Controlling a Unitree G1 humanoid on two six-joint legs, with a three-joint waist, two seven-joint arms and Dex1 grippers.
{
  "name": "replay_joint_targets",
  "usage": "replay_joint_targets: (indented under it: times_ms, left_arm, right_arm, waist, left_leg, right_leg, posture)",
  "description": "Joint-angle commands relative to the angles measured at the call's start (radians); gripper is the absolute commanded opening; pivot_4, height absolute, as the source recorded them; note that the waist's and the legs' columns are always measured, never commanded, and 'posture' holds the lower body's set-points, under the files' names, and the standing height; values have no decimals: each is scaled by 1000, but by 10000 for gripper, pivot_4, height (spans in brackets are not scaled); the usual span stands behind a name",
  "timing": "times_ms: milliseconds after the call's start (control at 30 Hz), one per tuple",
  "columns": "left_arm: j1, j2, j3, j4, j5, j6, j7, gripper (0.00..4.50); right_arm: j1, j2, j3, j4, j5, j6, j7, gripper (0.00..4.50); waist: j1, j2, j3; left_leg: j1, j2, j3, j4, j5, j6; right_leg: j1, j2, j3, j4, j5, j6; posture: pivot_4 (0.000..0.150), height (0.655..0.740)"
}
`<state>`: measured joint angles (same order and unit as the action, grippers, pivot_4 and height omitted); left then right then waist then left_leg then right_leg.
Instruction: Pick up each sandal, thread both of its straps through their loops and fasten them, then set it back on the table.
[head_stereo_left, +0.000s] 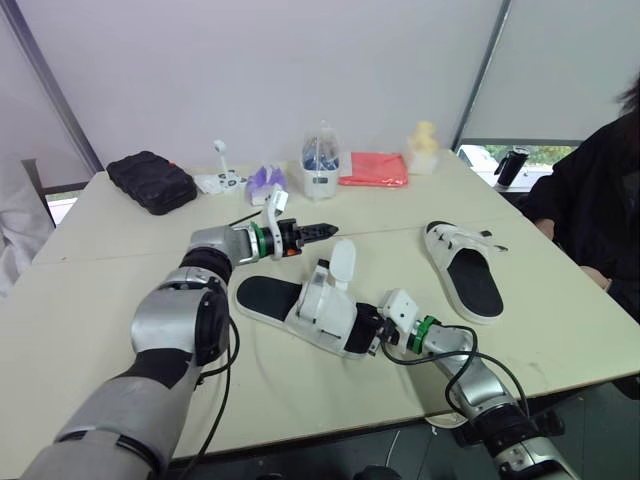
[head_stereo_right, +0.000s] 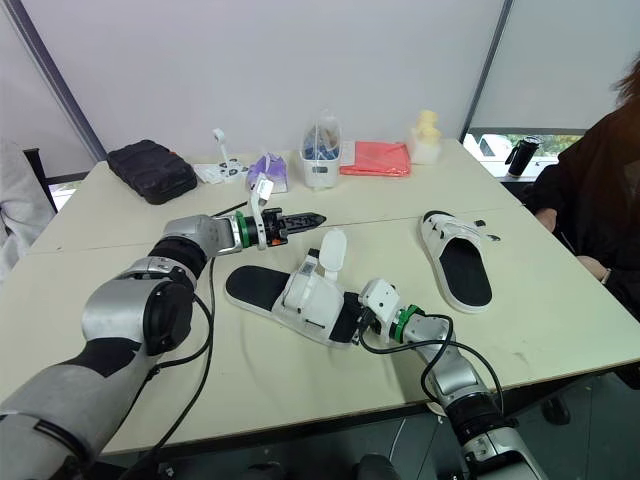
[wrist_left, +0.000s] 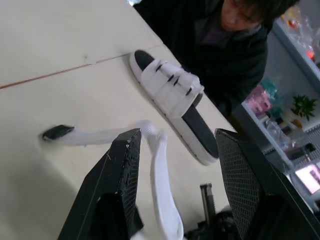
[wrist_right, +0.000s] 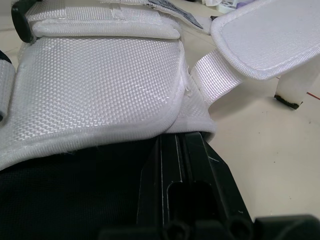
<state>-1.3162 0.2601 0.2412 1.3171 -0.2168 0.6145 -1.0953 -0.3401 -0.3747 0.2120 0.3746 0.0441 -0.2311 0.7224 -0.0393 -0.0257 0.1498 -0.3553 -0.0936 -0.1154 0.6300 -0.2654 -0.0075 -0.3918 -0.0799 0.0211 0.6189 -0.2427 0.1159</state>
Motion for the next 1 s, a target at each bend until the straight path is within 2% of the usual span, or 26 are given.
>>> replay_joint_targets:
  times_ms: [33,233,367,533,633,700,733,800,867,933,1000]
  left_arm:
    - [0,18,-10,-34,0,33,-38,23921]
    - [35,-30,-41,-51,6,66,-63,23921]
    - [62,-75,-43,-84,26,-129,74,23921]
    - [28,-52,43,-107,19,-604,450,23921]
    - [3,14,-36,-115,171,-890,764,23921]
    - [-5,47,-57,-84,222,-924,959,23921]
    - [-6,51,-66,-68,241,-948,1008,23921]
    - [-34,18,15,-34,151,-887,1005,23921]
    - [-58,-14,164,-7,6,-812,1068,23921]
    - [-77,-33,373,11,-203,-698,1115,23921]
    - [-81,-36,450,-2,-282,-682,1084,23921]
  right_arm:
    - [73,-13,57,120,-73,73,16,0]
    - [66,-7,61,127,-75,72,17,0]
    - [67,-10,60,122,-75,74,17,0]
    - [79,-11,54,119,-73,73,9,0]
    - [86,-9,52,120,-71,70,4,0]
    - [83,-5,50,126,-67,70,4,0]
    - [80,-1,52,134,-68,69,6,0]
    - [71,3,62,154,-73,62,18,0]
    - [58,8,68,168,-79,56,25,0]
    - [39,15,73,182,-86,52,24,0]
    - [28,21,72,189,-88,49,21,0]
  waist:
    - [0,0,0]
    - [1,0,0]
    - [2,0,0]
    - [4,0,0]
    - [6,-1,0]
    - [9,-1,-1]
    - [13,-2,-3]
    - [24,-5,-7]
    - [26,-10,-10]
    - [24,-12,-11]
    - [15,-11,-11]
  left_leg:
    - [0,0,0,0,0,0]
    - [0,0,0,0,0,0]
    - [0,0,0,0,0,0]
    - [0,1,0,0,-1,-2]
    - [-1,1,0,0,-1,-3]
    - [0,1,0,0,-2,-3]
    - [0,1,0,0,-2,-3]
    - [2,1,0,0,-2,-3]
    - [4,1,0,1,-2,-3]
    - [6,1,-1,2,-2,-3]
    - [5,1,0,2,-2,-3]
  right_leg:
    - [0,0,0,0,0,0]
    - [0,0,0,0,0,0]
    - [0,0,0,0,0,0]
    - [-1,-2,1,0,0,0]
    - [-1,-2,1,-1,0,0]
    - [-1,-2,2,-1,0,0]
    - [-1,-2,2,-1,0,0]
    - [1,-1,2,-1,0,0]
    - [2,1,0,-1,0,0]
    - [4,0,-1,-2,-2,4]
    - [6,0,-1,-2,-3,4]
  posture:
    - [1500,7400]
    - [1500,7400]
    - [1500,7400]
    - [1500,7400]
    - [1500,7400]
    - [1500,7400]
    - [1500,7400]
    - [1500,7400]
    - [1500,7400]
    - [1500,7400]
    - [1500,7400]
